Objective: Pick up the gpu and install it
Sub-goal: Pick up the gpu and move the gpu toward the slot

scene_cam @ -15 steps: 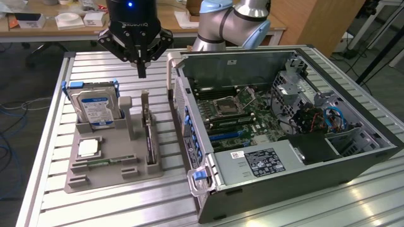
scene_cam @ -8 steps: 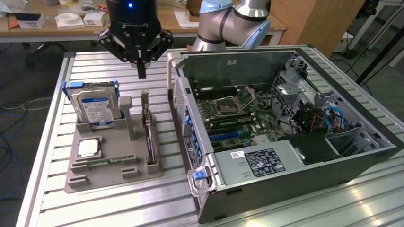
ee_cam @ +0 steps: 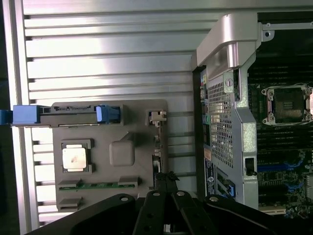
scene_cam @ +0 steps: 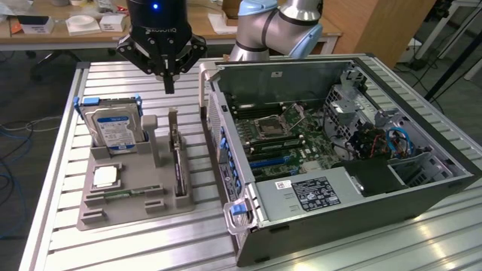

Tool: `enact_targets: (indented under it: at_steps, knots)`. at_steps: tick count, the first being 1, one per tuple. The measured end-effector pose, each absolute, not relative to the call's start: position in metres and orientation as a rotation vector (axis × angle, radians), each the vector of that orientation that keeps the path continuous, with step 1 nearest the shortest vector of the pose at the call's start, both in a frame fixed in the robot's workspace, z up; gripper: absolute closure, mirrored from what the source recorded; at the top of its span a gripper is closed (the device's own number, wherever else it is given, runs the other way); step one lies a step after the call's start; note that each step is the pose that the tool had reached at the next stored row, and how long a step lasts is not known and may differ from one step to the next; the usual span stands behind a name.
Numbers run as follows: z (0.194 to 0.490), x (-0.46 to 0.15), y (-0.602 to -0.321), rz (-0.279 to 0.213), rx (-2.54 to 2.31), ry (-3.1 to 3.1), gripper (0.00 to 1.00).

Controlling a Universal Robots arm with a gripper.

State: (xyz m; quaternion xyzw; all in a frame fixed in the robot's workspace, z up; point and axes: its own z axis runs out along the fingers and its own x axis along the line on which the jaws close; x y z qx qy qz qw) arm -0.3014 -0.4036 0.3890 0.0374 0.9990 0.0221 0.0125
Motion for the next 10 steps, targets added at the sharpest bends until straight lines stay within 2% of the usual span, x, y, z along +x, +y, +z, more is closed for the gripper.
enact_targets:
  at_steps: [10]
  knots:
    - [0.3889,-0.3015,-0.4036,0.070,0.117,3.114,0.89]
